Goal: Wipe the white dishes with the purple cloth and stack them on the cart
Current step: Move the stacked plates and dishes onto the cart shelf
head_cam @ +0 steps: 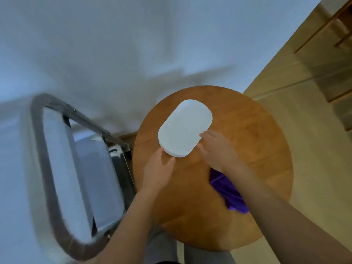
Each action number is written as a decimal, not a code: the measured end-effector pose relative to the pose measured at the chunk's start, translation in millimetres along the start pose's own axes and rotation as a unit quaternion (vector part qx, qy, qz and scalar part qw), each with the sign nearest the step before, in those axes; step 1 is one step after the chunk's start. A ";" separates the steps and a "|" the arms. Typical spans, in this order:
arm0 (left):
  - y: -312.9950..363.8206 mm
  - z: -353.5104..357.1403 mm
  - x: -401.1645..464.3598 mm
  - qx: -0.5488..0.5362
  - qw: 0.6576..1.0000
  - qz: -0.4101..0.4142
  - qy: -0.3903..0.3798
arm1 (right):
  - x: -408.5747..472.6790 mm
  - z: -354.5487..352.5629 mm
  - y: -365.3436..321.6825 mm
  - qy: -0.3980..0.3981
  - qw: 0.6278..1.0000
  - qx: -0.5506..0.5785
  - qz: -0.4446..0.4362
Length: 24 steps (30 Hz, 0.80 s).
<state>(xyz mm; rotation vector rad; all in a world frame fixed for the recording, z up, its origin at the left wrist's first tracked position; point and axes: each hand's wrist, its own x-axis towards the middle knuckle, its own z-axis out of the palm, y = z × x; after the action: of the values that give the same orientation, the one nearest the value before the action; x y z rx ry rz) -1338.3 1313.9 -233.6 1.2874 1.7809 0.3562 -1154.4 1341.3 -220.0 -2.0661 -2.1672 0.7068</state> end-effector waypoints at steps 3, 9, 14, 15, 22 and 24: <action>-5.0 31.6 24.9 -0.130 0.985 -0.105 0.048 | 34.7 10.4 31.4 0.035 0.999 0.007 -0.004; 2.4 78.4 70.1 -0.334 0.900 -0.239 0.148 | 116.6 20.6 71.5 -0.034 0.971 0.229 0.054; 3.4 81.4 85.6 -0.439 0.839 -0.268 0.178 | 146.4 33.9 81.0 -0.087 0.934 0.330 0.101; 4.2 80.5 84.6 -0.443 0.837 -0.268 0.178 | 147.2 36.2 79.8 -0.076 0.931 0.342 0.107; 10.4 70.4 60.9 -0.451 0.824 -0.274 0.208 | 116.4 36.3 67.7 -0.025 0.920 0.370 0.126; 15.8 62.2 48.3 -0.450 0.828 -0.263 0.207 | 105.1 25.4 59.8 -0.011 0.914 0.385 0.127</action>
<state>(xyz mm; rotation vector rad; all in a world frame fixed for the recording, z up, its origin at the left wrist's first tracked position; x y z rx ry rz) -1283.2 1346.9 -281.9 0.0306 1.8406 1.0524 -1118.0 1434.8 -292.2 -1.8704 -1.2799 1.3392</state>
